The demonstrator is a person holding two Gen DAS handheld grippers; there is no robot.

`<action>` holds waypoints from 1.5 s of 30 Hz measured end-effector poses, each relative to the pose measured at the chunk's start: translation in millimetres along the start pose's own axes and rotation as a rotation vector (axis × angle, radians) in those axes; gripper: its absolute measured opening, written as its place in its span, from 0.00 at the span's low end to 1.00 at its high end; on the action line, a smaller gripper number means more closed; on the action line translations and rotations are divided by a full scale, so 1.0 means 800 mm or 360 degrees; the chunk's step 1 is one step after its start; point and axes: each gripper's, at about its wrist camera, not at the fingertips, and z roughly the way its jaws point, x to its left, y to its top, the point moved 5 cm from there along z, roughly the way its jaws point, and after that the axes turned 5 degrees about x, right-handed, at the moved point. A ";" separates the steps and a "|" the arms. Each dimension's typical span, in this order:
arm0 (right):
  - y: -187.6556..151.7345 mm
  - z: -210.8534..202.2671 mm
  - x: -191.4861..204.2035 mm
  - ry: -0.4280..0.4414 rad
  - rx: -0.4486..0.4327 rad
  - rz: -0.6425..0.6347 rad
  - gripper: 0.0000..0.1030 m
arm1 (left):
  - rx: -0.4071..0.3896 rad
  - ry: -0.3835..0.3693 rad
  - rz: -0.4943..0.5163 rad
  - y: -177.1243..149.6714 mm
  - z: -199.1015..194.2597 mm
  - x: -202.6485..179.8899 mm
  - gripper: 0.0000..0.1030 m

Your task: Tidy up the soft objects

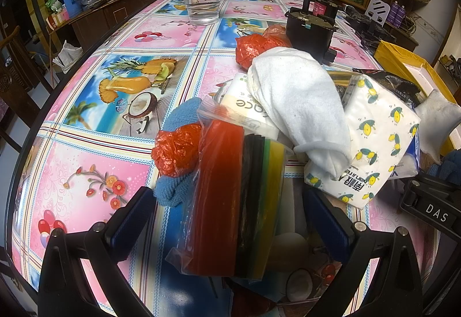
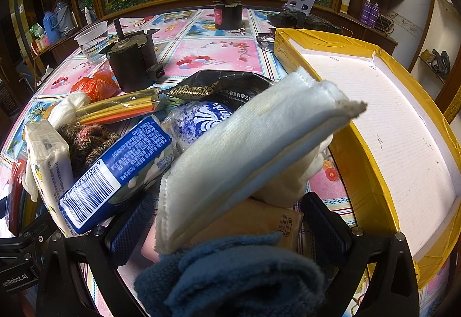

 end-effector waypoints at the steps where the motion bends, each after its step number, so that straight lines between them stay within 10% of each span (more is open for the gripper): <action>1: 0.000 0.000 0.000 0.0000 0.0000 0.0000 1.00 | 0.0000 0.0000 0.0000 0.000 0.000 0.000 1.00; 45: -0.003 0.000 0.019 0.0015 0.0000 -0.0024 1.00 | 0.0003 -0.0105 0.0192 -0.005 -0.004 -0.056 1.00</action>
